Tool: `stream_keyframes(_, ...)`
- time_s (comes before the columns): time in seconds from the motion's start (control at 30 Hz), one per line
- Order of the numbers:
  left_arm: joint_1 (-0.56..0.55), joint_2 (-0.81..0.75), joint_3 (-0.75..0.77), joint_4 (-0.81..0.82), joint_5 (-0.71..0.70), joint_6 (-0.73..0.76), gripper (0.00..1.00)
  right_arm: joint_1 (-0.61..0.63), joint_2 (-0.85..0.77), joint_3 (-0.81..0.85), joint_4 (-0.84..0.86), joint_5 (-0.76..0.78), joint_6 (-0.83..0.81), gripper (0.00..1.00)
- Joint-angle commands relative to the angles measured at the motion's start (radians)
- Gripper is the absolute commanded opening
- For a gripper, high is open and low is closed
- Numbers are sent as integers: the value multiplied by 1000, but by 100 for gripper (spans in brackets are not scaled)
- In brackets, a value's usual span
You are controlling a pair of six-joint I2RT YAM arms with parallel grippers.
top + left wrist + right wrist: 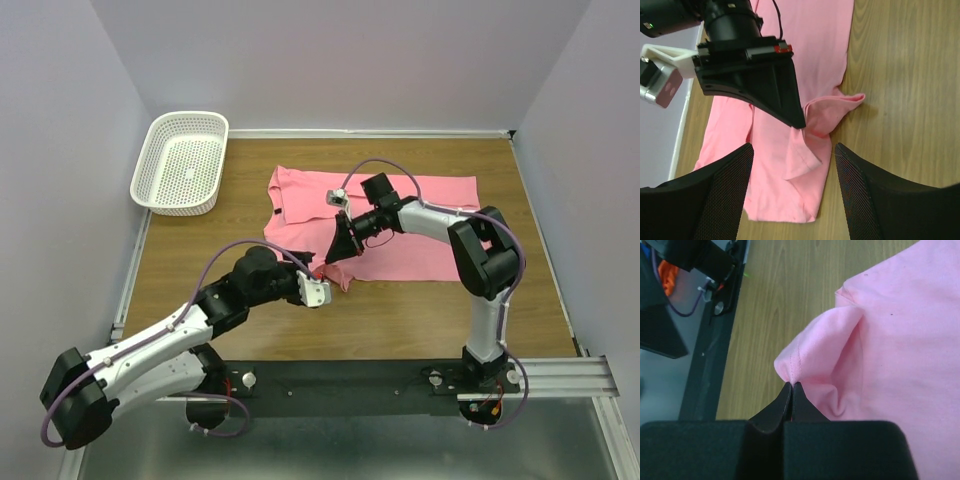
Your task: Fold and stack the t-shirts
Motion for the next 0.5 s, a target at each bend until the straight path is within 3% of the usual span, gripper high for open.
stream_keyframes(0.0, -66, 42, -43, 112, -220, 130, 74, -32, 31, 56, -26, -132, 81, 1)
stream_keyframes(0.47, -108, 221, -121, 425, -495, 230, 70, -82, 49, 65, -24, -235, 147, 0)
